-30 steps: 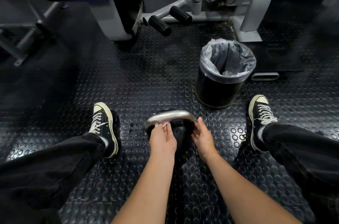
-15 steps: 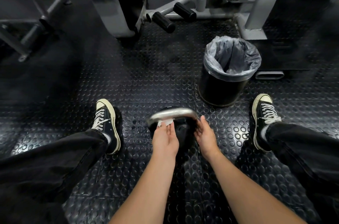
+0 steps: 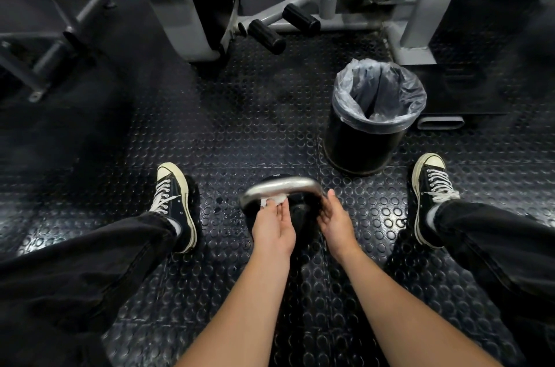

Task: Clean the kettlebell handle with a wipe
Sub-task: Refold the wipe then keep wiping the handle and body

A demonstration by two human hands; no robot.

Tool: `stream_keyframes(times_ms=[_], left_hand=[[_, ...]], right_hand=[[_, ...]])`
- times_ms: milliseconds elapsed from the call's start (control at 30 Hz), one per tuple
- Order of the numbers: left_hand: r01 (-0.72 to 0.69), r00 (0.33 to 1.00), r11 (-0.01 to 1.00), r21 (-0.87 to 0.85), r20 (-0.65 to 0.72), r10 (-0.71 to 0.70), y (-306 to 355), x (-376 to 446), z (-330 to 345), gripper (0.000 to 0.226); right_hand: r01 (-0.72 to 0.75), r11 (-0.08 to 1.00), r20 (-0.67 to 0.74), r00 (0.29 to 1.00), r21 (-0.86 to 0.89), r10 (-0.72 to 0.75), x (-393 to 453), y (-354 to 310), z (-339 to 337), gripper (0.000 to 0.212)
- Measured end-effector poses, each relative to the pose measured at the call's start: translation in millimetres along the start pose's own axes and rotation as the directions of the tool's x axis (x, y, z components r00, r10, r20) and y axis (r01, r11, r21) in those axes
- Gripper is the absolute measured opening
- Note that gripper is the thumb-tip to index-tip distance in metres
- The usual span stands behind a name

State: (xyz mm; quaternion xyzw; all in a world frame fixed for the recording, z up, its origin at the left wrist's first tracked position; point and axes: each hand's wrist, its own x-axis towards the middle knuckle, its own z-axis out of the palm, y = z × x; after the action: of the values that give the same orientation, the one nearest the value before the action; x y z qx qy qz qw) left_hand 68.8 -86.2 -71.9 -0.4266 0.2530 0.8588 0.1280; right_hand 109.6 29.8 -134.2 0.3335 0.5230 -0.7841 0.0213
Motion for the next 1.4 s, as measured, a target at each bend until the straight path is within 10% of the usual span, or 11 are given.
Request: stream_keyframes(times_ms=[1400], left_hand=[[0.008, 1.0, 0.995, 0.101, 0.004, -0.008, 6, 4, -3, 0.033]], right_hand=[[-0.001, 1.0, 0.018, 1.0, 0.009, 0.0, -3, -2, 0, 0.037]])
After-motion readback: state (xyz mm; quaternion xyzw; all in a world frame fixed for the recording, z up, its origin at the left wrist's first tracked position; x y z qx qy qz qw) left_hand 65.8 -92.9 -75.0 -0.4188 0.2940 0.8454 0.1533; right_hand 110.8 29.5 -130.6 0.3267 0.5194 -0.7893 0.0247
